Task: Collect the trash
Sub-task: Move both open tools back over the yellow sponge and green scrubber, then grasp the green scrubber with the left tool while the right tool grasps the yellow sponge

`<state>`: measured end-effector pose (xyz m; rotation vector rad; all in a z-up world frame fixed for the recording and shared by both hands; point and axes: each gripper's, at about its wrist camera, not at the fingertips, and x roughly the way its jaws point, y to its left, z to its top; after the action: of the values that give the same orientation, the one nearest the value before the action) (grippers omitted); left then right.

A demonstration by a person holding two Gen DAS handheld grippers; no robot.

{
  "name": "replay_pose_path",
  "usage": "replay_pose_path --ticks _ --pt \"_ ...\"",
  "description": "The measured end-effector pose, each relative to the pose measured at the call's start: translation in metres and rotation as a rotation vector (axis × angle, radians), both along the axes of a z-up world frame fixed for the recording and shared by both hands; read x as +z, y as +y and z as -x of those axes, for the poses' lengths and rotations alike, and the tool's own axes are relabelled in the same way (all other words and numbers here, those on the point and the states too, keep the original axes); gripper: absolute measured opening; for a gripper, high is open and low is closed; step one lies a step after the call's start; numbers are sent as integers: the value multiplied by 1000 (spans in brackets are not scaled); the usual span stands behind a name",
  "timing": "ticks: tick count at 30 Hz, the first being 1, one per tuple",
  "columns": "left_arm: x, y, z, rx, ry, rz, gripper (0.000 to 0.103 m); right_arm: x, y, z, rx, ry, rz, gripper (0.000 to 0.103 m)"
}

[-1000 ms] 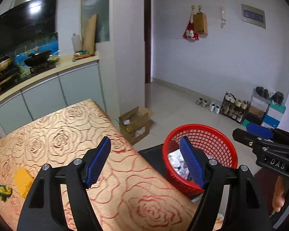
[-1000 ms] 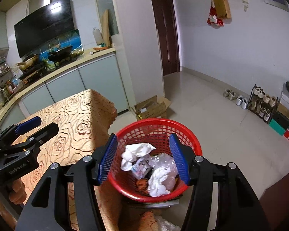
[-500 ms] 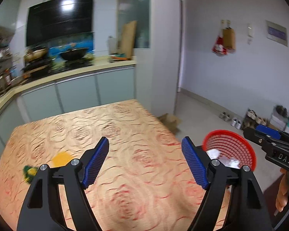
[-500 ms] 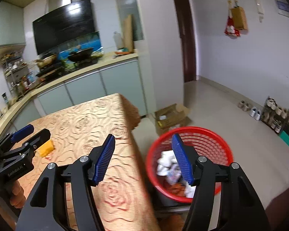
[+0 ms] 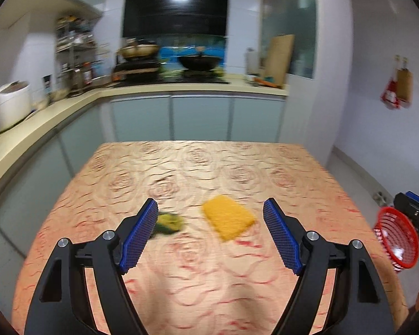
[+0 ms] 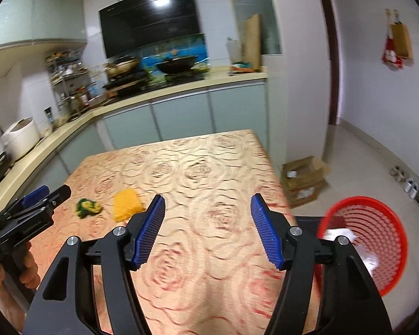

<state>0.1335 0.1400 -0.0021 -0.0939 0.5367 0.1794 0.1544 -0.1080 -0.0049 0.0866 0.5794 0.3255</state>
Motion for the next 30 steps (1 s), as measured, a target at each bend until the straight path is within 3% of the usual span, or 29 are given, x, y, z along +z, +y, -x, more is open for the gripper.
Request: replay_pose_path --ticks 13,30 --pt "-12 63 -3 145 20 8 76 -2 71 -19 113 3 20 64" --pt "-47 85 -43 157 118 23 76 -37 132 -73 189 60 89 64"
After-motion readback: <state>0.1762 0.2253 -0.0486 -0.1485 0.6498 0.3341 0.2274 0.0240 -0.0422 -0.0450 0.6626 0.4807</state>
